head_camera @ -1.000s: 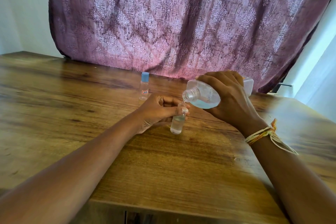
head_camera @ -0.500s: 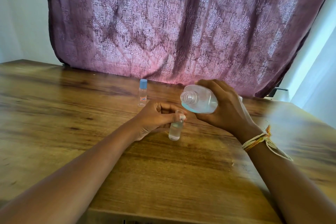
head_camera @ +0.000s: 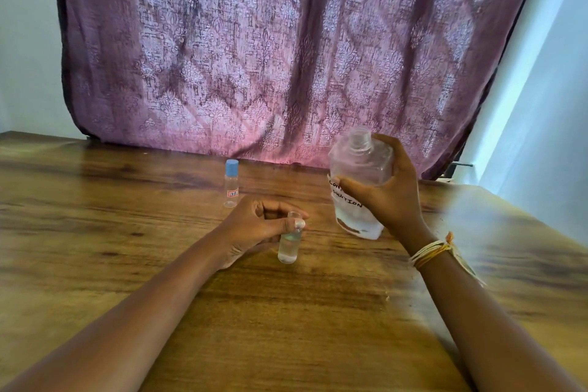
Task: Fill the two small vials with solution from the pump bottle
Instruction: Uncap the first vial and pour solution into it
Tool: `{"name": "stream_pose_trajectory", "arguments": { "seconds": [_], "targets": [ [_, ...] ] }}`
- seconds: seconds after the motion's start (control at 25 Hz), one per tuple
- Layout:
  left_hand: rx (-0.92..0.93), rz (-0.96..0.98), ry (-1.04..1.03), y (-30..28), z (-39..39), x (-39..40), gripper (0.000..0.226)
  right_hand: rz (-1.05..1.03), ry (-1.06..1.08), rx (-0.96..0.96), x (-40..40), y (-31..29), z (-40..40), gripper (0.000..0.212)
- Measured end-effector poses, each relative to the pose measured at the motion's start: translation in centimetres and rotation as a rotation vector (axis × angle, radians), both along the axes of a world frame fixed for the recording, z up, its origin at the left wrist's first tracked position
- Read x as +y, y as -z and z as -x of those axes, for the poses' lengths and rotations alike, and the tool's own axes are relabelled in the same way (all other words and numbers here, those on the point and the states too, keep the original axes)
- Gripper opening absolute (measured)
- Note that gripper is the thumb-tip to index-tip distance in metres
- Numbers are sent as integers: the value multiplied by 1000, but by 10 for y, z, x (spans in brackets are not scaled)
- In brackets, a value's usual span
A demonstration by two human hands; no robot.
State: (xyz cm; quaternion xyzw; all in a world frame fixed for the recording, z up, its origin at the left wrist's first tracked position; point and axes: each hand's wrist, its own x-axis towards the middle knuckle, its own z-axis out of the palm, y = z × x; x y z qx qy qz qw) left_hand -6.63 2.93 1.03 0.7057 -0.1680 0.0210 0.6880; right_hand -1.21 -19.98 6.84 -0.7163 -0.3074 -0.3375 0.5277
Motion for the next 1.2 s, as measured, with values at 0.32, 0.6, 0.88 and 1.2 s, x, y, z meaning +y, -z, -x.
{"name": "stream_pose_trajectory", "arguments": {
  "seconds": [0.32,0.6,0.88,1.2],
  "targets": [
    [5,12,20,4,-4,2,56,-358,-172,372,-13,0,-16,76],
    [2,8,7,0,-1,2,40,-217,-311,522,-16,-2,-15,59],
    [-3,21,3,-3,5,1,40,414,-473,714,-52,4,-26,75],
    [-20,-41,23,1,2,3,36,294,-226,528,-42,33,-51,85]
  ]
}}
